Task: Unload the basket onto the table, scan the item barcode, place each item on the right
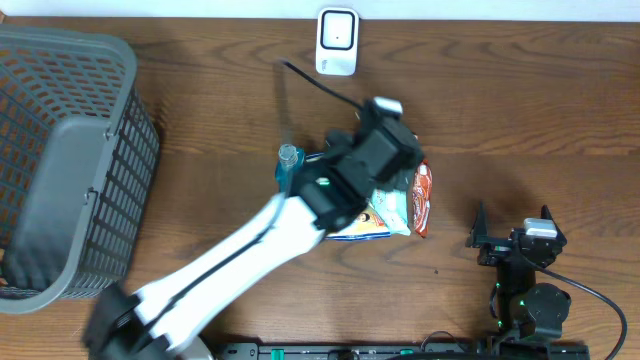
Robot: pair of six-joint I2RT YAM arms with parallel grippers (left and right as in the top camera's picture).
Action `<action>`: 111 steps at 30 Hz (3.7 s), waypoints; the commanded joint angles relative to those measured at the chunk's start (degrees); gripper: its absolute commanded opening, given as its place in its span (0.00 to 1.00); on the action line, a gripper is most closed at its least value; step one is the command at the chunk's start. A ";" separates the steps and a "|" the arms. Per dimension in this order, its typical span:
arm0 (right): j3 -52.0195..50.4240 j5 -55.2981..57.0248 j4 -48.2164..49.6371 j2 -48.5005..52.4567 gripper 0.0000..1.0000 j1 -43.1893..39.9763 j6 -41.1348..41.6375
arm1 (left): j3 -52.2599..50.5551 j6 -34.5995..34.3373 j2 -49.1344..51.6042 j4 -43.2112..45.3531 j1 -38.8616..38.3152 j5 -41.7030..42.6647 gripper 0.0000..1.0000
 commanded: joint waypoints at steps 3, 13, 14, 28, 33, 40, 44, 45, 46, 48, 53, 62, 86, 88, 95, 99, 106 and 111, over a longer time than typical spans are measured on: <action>-0.09 0.04 -0.24 -0.24 0.99 -0.24 -0.72 | 8.72 12.02 -9.42 -2.78 8.74 -11.50 0.99; -0.09 0.04 -0.24 -0.24 0.99 -0.24 -0.72 | 13.18 30.58 -13.66 -1.77 32.59 4.15 0.99; -0.09 0.04 -0.22 -0.24 0.99 -0.24 -0.72 | 13.20 31.65 -13.94 -0.07 34.12 3.98 0.99; -0.09 0.04 -0.24 -0.24 0.99 -0.24 -0.72 | 14.12 37.88 -28.02 -1.46 40.24 -2.64 0.98; -0.09 0.04 -0.24 -0.24 0.99 -0.24 -0.72 | 13.05 33.00 -37.83 -1.42 40.24 0.96 0.98; -0.09 0.04 -0.22 -0.24 0.99 -0.24 -0.72 | 7.93 26.91 -55.39 0.02 40.24 7.67 0.98; -0.09 0.04 -0.24 -0.24 0.99 -0.24 -0.72 | 3.54 24.44 -63.87 3.45 40.24 7.65 0.98; -0.09 0.04 -0.24 -0.24 0.99 -0.24 -0.72 | 2.56 23.71 -65.37 4.37 40.24 7.65 0.98; -0.09 0.04 -0.24 -0.24 0.99 -0.24 -0.72 | 1.46 22.88 -66.82 5.38 40.24 7.65 0.98; -0.09 0.02 -0.24 -0.24 0.99 -0.24 -0.72 | -1.25 22.25 -69.85 7.39 40.26 7.61 0.98; -0.09 0.04 -0.24 -0.24 0.99 -0.24 -0.72 | -6.51 22.29 -74.10 11.78 40.26 7.58 0.98; -0.09 0.04 -0.24 -0.24 0.99 -0.24 -0.72 | -8.31 22.27 -75.12 14.16 43.91 -1.75 0.98; -0.09 0.04 -0.22 -0.24 0.99 -0.24 -0.72 | -17.49 19.82 -91.14 23.50 51.15 7.58 0.98; -0.09 0.04 -0.24 -0.24 0.99 -0.24 -0.72 | -20.76 19.96 -91.14 28.63 51.12 7.61 0.98; -0.09 0.04 -0.24 -0.24 0.99 -0.24 -0.72 | -30.95 19.12 -91.03 37.22 51.12 7.87 0.98; -0.09 0.04 -0.22 -0.24 0.99 -0.24 -0.72 | -37.11 14.47 -91.06 40.59 51.12 10.51 0.98; -0.09 0.04 -0.24 -0.24 0.99 -0.24 -0.72 | -46.51 6.62 -91.08 40.65 51.12 14.27 0.98; -0.09 0.04 -0.24 -0.24 0.99 -0.24 -0.72 | -56.04 6.62 -91.08 42.34 51.12 14.29 0.98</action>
